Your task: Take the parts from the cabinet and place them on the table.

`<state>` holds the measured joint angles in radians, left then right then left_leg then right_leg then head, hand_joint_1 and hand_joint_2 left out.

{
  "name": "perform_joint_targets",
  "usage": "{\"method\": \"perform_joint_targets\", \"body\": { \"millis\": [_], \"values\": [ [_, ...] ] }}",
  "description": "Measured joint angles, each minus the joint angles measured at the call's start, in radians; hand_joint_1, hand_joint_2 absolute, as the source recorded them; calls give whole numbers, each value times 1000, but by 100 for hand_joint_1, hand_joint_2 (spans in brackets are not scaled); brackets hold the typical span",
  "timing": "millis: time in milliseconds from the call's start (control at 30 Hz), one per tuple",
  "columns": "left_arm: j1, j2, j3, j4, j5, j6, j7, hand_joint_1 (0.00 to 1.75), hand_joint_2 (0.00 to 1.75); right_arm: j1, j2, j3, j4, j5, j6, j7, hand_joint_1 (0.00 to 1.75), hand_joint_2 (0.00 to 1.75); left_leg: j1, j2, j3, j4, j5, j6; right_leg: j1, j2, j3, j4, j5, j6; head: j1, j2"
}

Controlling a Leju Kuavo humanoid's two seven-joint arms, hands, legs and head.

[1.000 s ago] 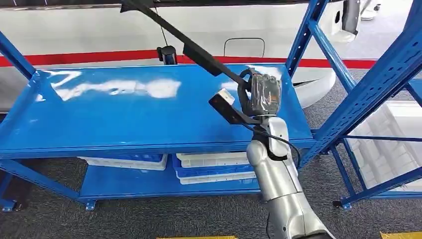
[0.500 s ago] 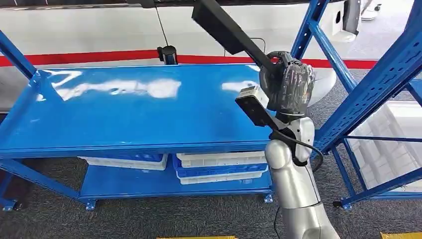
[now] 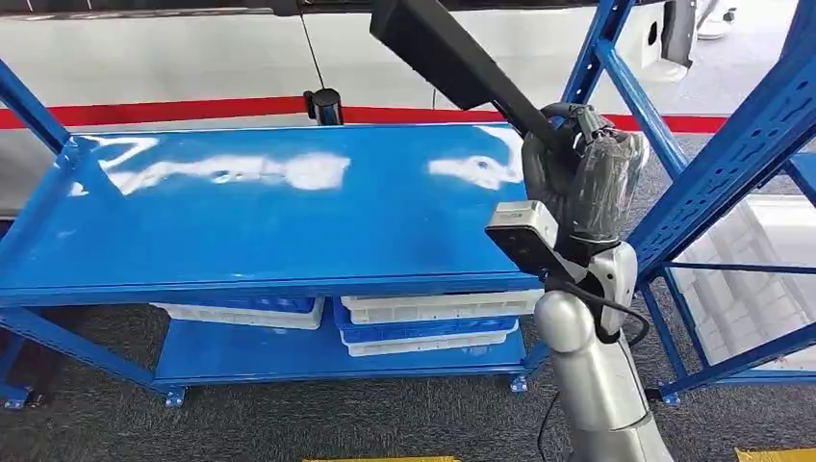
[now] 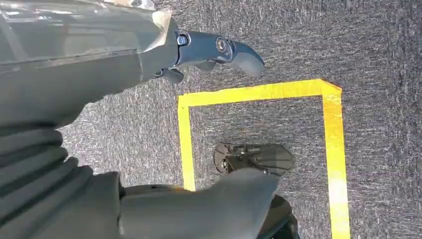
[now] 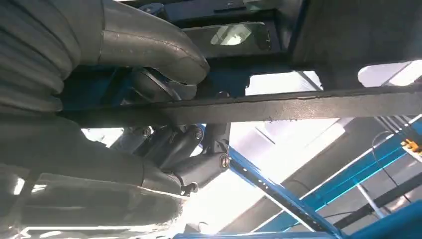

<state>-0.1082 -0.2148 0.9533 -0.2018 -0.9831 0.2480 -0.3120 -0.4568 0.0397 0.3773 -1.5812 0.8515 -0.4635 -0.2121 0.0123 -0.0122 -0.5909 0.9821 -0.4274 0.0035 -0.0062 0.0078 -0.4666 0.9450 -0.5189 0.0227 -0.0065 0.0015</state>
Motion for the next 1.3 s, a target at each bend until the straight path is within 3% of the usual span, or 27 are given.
{"method": "perform_joint_targets", "body": {
  "millis": [133, 233, 300, 433, 500, 533, 600, 667, 700, 733, 767, 800, 867, 900, 933, 967, 1033, 1067, 1100, 1167, 1200, 1233, 1267, 1300],
  "values": [
    [0, 0, 8, 0, 10, -6, 2, 0, 175, 0, -8, 5, -4, -56, 23, -4, 175, 175, 0, 0, 0, 0, 0, 0, 0, 0, 0, 0, 0, 0, 0, 0],
    [1, 0, 23, 0, 31, -5, 2, 0, 175, 0, -16, 16, -5, -243, 98, -39, 175, 175, 0, 0, 0, 0, 0, 0, 0, 0, 0, 0, 0, 0, 0, 0],
    [2, 2, 33, 0, 33, 14, 39, 0, 175, 3, -23, 26, -9, -374, 155, -69, 175, 175, 0, 0, 0, 0, 0, 0, 0, 0, 0, 0, 0, 0, 0, 0],
    [6, 10, 53, 0, 42, 37, 129, 0, 175, 6, -33, 46, -13, -545, 258, -83, 175, 175, -4, -1, -1, 8, -10, 13, -11, 0, 2, -3, -2, 5, 0, 0],
    [6, 15, 64, 0, 50, 43, 154, 0, 175, 5, -34, 50, -19, -604, 294, -83, 175, 175, -8, -2, -1, 8, -8, 18, -14, 0, 3, -5, 1, 14, 0, 0],
    [5, 15, 69, 0, 53, 48, 166, 0, 175, 4, -34, 50, -25, -624, 307, -80, 175, 175, -5, 0, 5, -6, -2, 26, -8, 0, 6, -5, -1, 16, -1, 0],
    [5, 14, 76, 0, 60, 53, 175, 0, 175, -1, -36, 53, -35, -635, 317, -69, 175, 175, 2, 6, 18, -24, 6, 36, -13, -3, -26, 64, -42, 12, 3, 0],
    [2, 15, 84, 0, 62, 44, 172, 0, 175, 2, -39, 53, -43, -639, 319, -59, 175, 175, 2, 7, 18, -24, 5, 35, -16, -3, -123, 243, -108, 6, 6, 0],
    [1, 16, 85, 0, 62, 40, 168, 0, 175, 9, -40, 53, -47, -639, 319, -54, 175, 175, 2, 7, 18, -24, 5, 35, -16, -3, -164, 314, -124, 10, 6, 0],
    [-1, 17, 87, 0, 62, 32, 164, 0, 175, 16, -44, 53, -50, -640, 319, -47, 175, 175, 3, 7, 18, -23, 4, 34, -19, -3, -187, 344, -118, 18, 6, 0],
    [-3, 18, 89, 0, 64, 28, 161, 0, 175, 19, -46, 52, -52, -642, 319, -43, 175, 175, 5, 6, 19, -23, 3, 32, -24, -4, -185, 318, -91, 32, 6, 0],
    [-6, 18, 90, 0, 68, 24, 159, 0, 175, 18, -46, 51, -53, -642, 319, -39, 175, 175, 9, 6, 19, -19, 2, 29, -29, -4, -162, 250, -49, 48, 6, 0],
    [-14, 20, 95, 0, 71, 15, 156, 0, 175, 14, -46, 48, -57, -646, 319, -34, 175, 175, 18, 5, 15, 2, -10, 10, -45, -12, -79, 55, 34, 77, 8, 0],
    [-17, 24, 96, 0, 74, 14, 151, 0, 175, 14, -45, 48, -57, -647, 319, -33, 175, 175, 14, 3, 9, 7, -15, 0, -26, 1, -65, 72, 30, 64, 11, 0],
    [-20, 26, 97, 0, 76, 12, 143, 0, 175, 12, -44, 46, -57, -647, 321, -31, 175, 175, 11, 3, 10, 14, -15, -5, -24, 6, -76, 74, 39, 52, 13, 0],
    [-22, 27, 98, 0, 80, 11, 140, 0, 175, 5, -43, 46, -55, -649, 322, -28, 175, 175, 11, 0, 4, 25, -14, -6, -30, 7, -81, 70, 32, 42, 10, 0],
    [-26, 29, 100, 0, 80, 11, 140, 0, 175, -1, -33, 46, -53, -652, 323, -27, 175, 175, 16, 1, -3, 22, -9, -16, -29, 8, -91, 78, 33, 32, 4, 0],
    [-27, 31, 103, 0, 80, 11, 139, 0, 175, -6, -29, 46, -51, -653, 323, -27, 175, 175, 21, 3, -11, 32, -23, -20, -33, 7, -96, 76, 40, 21, 3, 0],
    [-29, 32, 105, 0, 80, 11, 140, 0, 175, -9, -27, 45, -50, -654, 323, -27, 175, 175, 20, 9, -25, 72, -65, -21, -31, 6, -101, 76, 44, 11, -1, 0],
    [-30, 32, 105, 0, 80, 11, 139, 0, 175, -12, -23, 45, -47, -655, 323, -27, 175, 175, 18, 9, -89, 237, -165, -23, -22, 3, -113, 76, 51, -4, -5, 0],
    [-30, 32, 106, 0, 80, 11, 139, 0, 175, -12, -22, 45, -45, -655, 323, -27, 175, 175, 18, 9, -117, 311, -197, -22, -17, 1, -120, 77, 56, -11, -5, 0],
    [-30, 33, 106, 0, 80, 11, 139, 0, 175, -11, -21, 46, -42, -655, 323, -27, 175, 175, 17, 9, -129, 353, -207, -18, -12, 1, -127, 77, 60, -17, -5, 0],
    [-30, 33, 107, 0, 80, 11, 139, 0, 175, -11, -21, 45, -40, -655, 323, -27, 175, 175, 15, 9, -114, 340, -193, -12, -8, 1, -131, 77, 63, -21, -5, 0],
    [-30, 34, 108, 0, 80, 11, 139, 0, 175, -12, -21, 45, -39, -654, 323, -27, 175, 175, 12, 9, -75, 283, -160, -3, -3, 1, -133, 77, 66, -23, -5, 0]
  ]
}}
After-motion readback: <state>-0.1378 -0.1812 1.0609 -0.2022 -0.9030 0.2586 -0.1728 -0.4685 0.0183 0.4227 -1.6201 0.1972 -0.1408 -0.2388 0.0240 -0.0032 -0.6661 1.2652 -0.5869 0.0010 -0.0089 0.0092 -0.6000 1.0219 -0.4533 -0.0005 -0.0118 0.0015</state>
